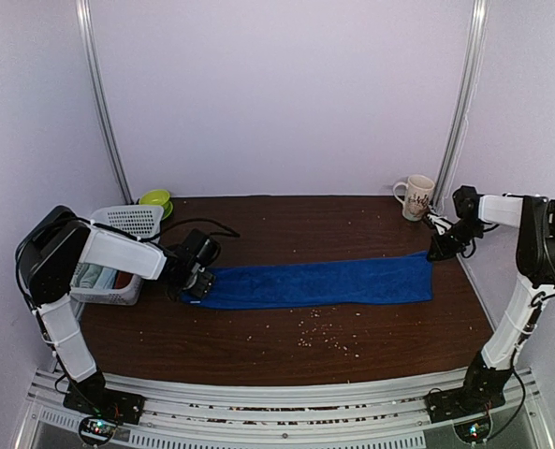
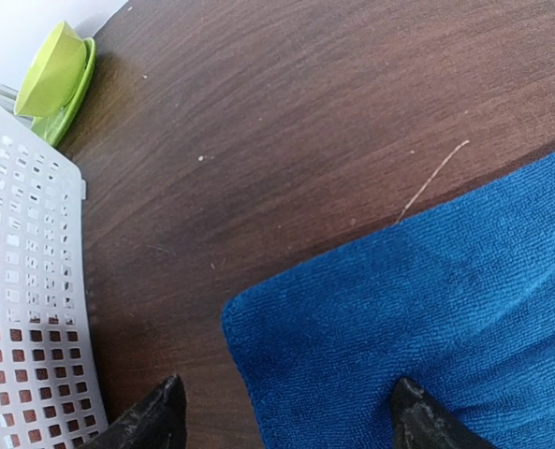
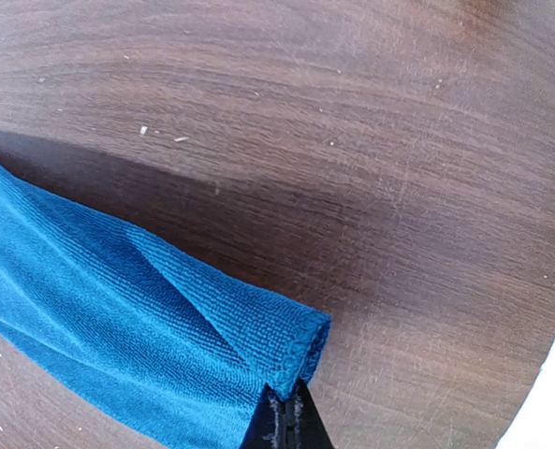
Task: Roll the towels
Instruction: Smooth out the towel at the center of the board.
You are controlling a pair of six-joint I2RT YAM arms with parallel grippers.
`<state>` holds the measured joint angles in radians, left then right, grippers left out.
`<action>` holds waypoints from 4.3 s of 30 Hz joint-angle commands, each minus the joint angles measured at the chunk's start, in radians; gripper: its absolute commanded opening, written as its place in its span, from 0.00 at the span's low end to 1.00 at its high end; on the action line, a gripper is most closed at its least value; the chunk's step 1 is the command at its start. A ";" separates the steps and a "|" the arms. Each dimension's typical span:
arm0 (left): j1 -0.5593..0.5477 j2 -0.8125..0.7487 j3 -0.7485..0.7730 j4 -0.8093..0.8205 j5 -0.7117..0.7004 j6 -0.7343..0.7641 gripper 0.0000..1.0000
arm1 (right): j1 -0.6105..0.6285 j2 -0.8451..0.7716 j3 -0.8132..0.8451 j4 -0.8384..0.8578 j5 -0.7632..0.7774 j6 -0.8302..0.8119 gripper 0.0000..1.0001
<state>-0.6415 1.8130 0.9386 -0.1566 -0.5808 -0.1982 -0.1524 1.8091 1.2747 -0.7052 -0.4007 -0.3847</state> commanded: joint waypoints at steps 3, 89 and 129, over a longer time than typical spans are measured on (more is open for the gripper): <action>0.008 0.042 -0.014 -0.068 -0.024 -0.004 0.77 | 0.008 0.053 0.016 0.032 0.117 0.036 0.00; 0.072 0.261 0.243 -0.103 -0.339 0.045 0.98 | 0.185 -0.040 -0.250 0.028 0.183 -0.039 0.45; -0.032 0.020 0.044 -0.288 -0.211 -0.114 0.98 | 0.292 0.107 0.031 0.046 0.041 0.006 0.49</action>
<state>-0.6743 1.7840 0.9703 -0.4282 -0.7464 -0.2878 0.1371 1.9038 1.3235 -0.7143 -0.4171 -0.4126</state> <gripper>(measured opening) 0.978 0.495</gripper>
